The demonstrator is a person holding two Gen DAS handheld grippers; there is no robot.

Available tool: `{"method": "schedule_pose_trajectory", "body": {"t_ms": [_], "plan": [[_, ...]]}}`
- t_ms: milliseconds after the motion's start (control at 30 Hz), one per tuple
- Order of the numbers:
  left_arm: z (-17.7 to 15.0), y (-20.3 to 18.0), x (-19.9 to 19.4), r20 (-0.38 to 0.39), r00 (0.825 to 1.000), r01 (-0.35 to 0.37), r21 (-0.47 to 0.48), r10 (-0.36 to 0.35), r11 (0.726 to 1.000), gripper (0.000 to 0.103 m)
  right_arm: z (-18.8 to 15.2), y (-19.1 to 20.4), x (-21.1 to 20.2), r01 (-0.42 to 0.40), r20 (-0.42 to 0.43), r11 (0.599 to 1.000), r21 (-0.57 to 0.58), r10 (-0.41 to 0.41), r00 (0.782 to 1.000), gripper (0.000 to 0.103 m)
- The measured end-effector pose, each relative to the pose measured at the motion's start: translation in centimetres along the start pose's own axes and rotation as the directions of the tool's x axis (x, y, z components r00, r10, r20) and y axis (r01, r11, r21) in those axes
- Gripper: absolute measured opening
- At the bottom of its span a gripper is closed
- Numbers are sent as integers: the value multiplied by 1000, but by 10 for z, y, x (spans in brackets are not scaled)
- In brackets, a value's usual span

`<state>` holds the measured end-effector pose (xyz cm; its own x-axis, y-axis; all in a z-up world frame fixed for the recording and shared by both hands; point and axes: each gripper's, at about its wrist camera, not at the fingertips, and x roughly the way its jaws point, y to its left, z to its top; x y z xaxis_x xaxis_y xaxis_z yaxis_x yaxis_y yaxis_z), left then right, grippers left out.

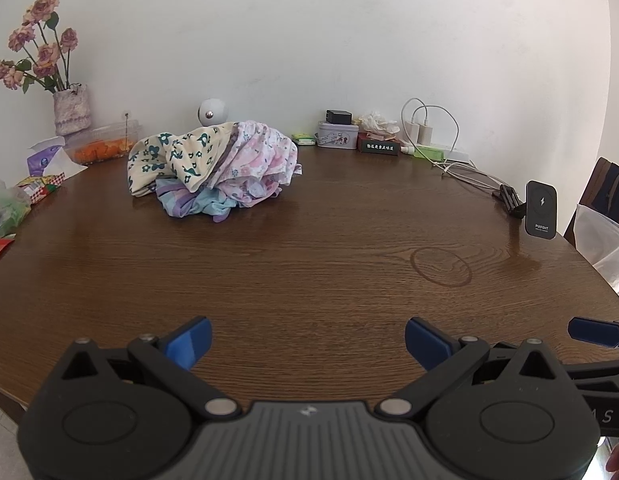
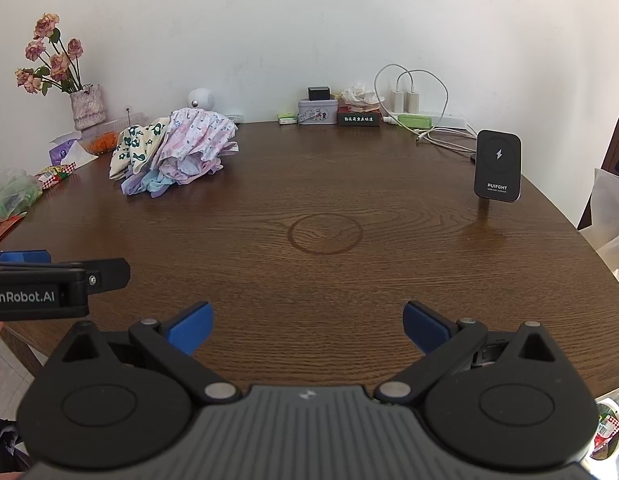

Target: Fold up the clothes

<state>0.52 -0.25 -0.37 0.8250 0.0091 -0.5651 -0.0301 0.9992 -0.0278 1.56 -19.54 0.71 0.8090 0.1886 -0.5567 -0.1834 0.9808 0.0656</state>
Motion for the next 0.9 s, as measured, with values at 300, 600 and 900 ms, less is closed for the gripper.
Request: {"method": "schedule_pose_trajectory", "body": {"t_ms": [300, 600, 900], "plan": [[6, 0, 10, -29, 999, -20, 4, 20, 1000, 103, 8, 0, 10, -12, -28, 1000, -12, 12, 1000, 103], [37, 7, 33, -54, 998, -41, 3, 41, 999, 103, 32, 7, 32, -41, -43, 998, -53, 39, 998, 103], [88, 8, 75, -29, 999, -35, 15, 36, 999, 103, 87, 10, 78, -81, -30, 995, -62, 79, 996, 103]]}}
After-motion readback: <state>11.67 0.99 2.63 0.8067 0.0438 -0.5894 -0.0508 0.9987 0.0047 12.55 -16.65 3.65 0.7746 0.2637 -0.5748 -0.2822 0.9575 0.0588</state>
